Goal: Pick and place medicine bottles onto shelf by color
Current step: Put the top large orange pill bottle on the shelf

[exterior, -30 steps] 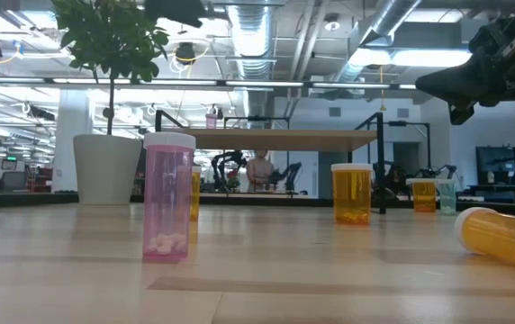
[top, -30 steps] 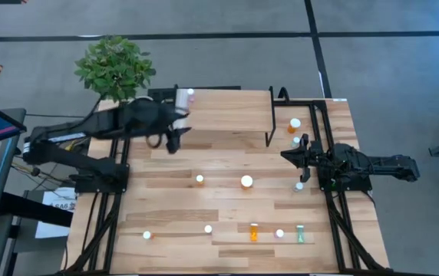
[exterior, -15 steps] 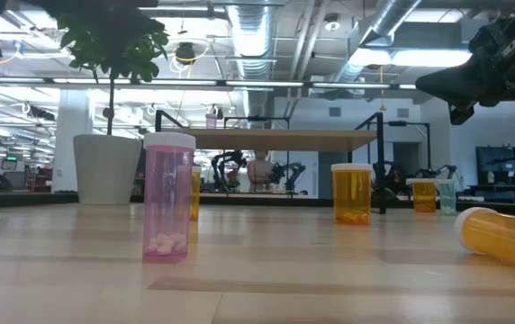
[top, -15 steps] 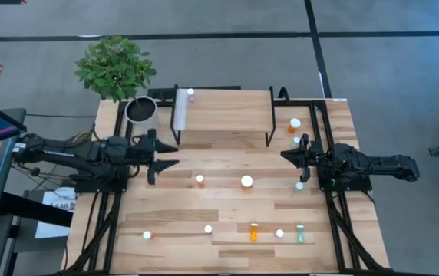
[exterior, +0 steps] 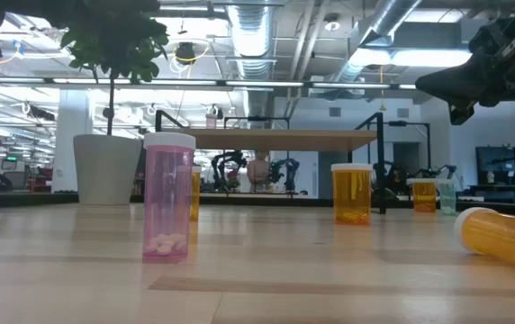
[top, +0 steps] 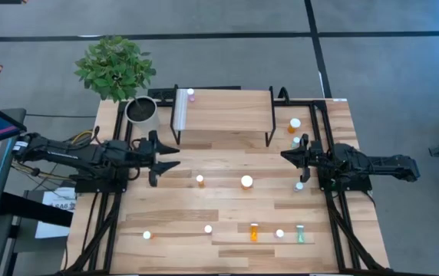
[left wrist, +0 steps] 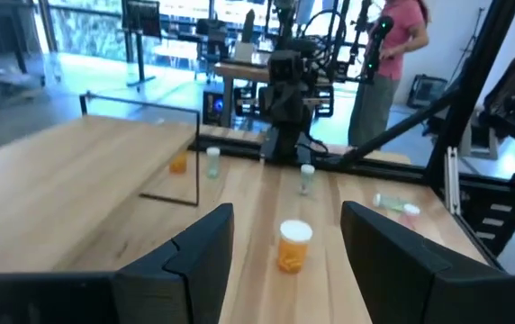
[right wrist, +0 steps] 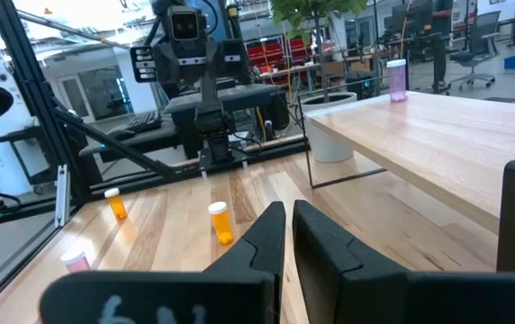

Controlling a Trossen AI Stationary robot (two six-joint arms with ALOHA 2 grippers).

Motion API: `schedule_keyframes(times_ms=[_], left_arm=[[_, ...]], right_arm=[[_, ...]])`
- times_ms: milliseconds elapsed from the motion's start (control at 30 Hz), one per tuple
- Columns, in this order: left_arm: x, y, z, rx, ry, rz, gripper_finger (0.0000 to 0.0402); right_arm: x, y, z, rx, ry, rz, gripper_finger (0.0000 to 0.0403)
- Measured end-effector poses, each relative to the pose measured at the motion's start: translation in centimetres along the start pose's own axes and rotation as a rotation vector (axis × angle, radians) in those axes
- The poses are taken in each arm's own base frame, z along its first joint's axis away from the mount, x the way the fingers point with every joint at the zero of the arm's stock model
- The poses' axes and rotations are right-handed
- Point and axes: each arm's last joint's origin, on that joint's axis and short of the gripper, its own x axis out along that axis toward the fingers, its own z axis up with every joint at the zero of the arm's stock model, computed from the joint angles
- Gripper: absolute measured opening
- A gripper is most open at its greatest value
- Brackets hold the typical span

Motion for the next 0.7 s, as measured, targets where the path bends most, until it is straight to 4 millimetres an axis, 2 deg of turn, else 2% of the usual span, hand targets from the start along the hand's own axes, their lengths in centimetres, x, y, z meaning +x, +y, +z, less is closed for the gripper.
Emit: schedule_keyframes(times_ms=[333,700], left_arm=[[-0.01,0.18,0.43,0.069,-0.048,0.074,0.0194],[-0.01,0.18,0.49,0.089,-0.053,0.075,0.0194]], right_arm=[[0.00,0.00,-0.01,0.000,0.000,0.000,0.0052],[0.00,0.00,-0.01,0.000,0.000,0.000,0.0052]])
